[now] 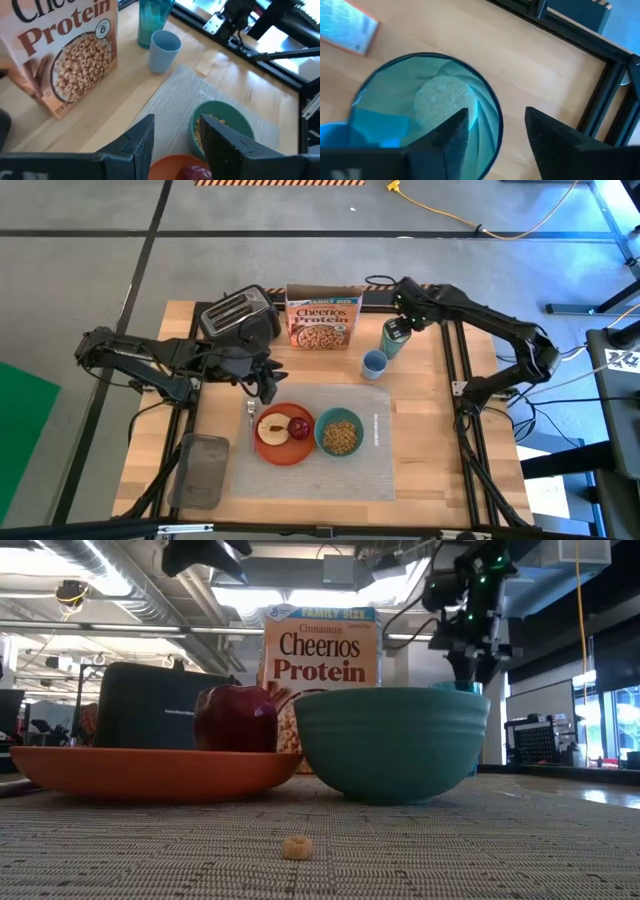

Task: Arrange a breakfast setting
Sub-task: Put the blue glass of milk on the gray table mat to the top right of the blue bowl

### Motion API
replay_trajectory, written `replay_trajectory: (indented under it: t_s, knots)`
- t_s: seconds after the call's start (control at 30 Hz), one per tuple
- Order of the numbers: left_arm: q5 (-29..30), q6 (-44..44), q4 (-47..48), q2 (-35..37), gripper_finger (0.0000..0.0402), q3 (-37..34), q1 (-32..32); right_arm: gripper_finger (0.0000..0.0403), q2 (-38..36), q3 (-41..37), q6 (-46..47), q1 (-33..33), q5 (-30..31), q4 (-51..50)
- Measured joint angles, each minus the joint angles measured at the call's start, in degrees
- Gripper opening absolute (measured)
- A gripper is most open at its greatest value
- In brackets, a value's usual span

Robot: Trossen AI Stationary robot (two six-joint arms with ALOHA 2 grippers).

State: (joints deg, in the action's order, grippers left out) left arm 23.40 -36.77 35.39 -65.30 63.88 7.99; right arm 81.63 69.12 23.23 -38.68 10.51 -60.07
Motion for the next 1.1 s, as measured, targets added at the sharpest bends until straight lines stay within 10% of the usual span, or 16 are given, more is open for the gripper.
replay_trajectory:
  t_s: [0.33,0.8,1.1]
  knots:
    - [5.6,0.1,1.7,0.0,0.0149,0.0,0.0,0.0011,3.4,0.1,-2.9,-0.8,-4.5,-1.5]
    - [5.6,4.4,1.2,0.0,0.0149,0.0,-5.0,0.0003,-13.4,2.7,4.5,2.6,-5.8,-19.9]
    - [5.5,6.1,0.9,0.0,0.0149,0.0,-7.2,0.0002,-15.7,2.7,25.3,25.5,-5.7,-12.5]
